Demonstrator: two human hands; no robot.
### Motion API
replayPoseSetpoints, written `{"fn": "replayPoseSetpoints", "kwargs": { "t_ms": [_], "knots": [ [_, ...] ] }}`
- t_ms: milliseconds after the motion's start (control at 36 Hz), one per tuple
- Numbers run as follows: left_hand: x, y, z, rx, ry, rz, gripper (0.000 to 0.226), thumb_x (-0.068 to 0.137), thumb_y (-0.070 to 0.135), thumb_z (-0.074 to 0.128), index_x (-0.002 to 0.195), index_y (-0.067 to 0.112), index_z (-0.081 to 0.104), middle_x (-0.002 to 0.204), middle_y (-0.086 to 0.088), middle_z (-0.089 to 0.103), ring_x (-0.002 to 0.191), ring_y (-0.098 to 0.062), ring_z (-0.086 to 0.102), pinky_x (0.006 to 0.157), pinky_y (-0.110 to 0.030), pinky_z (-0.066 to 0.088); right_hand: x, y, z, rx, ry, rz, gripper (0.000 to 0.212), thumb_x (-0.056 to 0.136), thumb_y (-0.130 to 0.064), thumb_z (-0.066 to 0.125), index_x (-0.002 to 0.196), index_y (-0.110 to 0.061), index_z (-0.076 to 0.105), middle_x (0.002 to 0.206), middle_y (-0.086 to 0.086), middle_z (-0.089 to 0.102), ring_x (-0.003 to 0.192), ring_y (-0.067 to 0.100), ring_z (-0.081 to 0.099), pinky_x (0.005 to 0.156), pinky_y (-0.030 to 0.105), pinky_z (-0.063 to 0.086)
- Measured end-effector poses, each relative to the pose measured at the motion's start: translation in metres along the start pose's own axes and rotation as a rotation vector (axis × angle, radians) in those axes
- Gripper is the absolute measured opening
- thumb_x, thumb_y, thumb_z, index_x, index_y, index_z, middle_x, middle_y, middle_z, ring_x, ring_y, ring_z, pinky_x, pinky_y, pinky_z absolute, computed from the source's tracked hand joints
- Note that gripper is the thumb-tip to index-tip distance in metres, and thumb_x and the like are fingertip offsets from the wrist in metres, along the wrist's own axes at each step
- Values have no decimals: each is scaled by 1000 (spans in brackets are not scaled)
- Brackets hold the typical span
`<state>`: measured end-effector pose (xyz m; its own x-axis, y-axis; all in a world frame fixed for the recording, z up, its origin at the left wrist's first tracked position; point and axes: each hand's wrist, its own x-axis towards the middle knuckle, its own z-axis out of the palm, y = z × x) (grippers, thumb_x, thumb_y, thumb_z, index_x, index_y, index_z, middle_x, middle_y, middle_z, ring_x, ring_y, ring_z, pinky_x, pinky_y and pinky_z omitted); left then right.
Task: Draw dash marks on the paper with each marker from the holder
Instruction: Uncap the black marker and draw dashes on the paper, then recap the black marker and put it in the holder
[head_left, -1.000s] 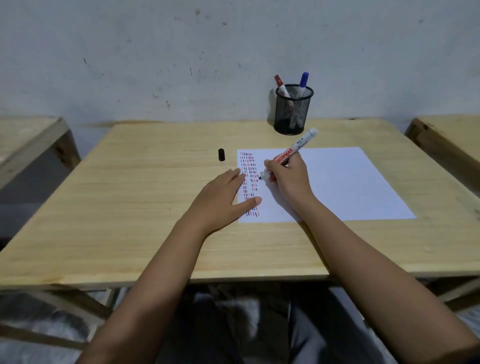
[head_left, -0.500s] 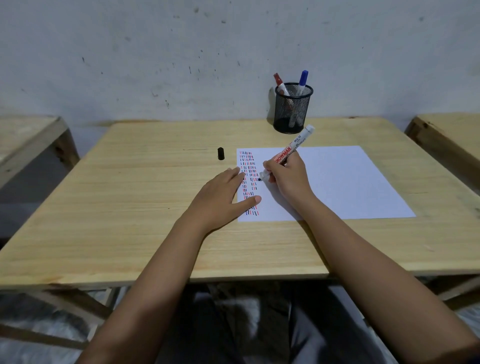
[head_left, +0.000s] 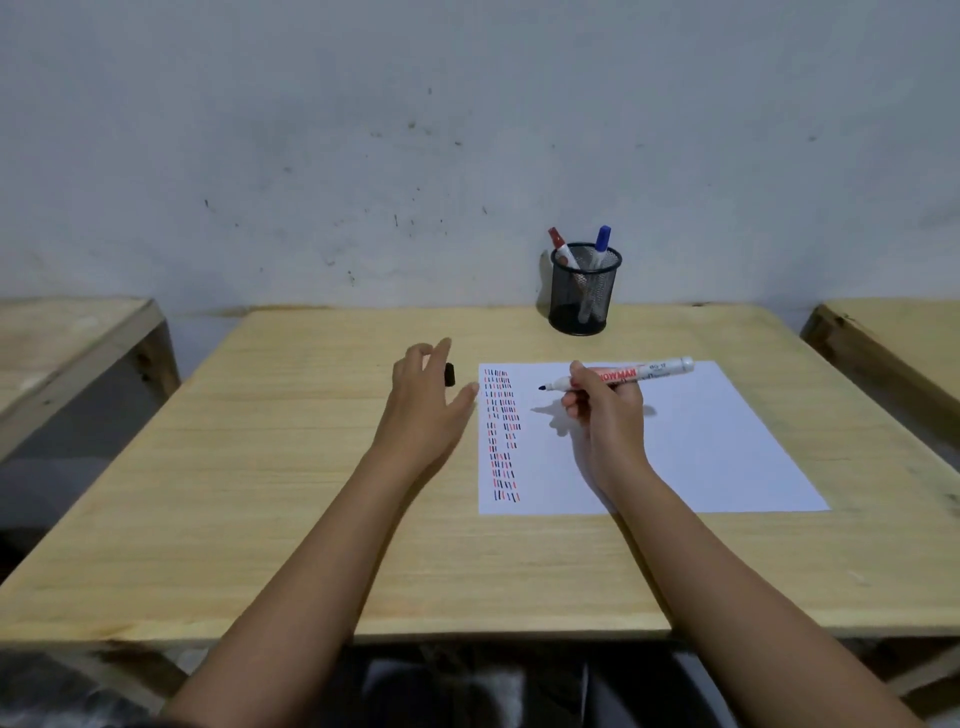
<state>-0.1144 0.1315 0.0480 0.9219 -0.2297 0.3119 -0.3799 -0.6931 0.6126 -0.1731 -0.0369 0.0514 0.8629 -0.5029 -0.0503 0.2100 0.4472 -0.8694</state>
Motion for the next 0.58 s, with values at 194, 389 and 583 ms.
{"fn": "replayPoseSetpoints", "kwargs": {
  "t_ms": [194, 389, 583],
  "knots": [
    [28, -4, 11, 96, -17, -111, 26, 92, 10, 47, 113, -1, 59, 102, -13, 52, 99, -31, 53, 82, -35, 43, 1, 1, 0, 10, 14, 12, 11, 87, -7, 60, 86, -8, 48, 66, 8, 52, 46, 7, 50, 47, 14, 44],
    [17, 29, 7, -674, 105, -313, 3, 79, 9, 68, 79, 12, 69, 79, -3, 65, 75, -17, 62, 68, -29, 50, 0, -6, 2, 72, 24, 10, 11, 88, -12, 61, 82, -8, 52, 68, 6, 53, 51, 7, 52, 51, 14, 45],
    [4, 53, -3, -1191, -42, -330, 18, 80, 4, 69, 97, 3, 70, 87, -6, 73, 83, -11, 69, 73, -14, 53, 2, -32, 13, 184, -9, 0, 19, 88, -8, 59, 70, -8, 56, 61, 1, 53, 46, 4, 55, 49, 12, 48]
  ]
}}
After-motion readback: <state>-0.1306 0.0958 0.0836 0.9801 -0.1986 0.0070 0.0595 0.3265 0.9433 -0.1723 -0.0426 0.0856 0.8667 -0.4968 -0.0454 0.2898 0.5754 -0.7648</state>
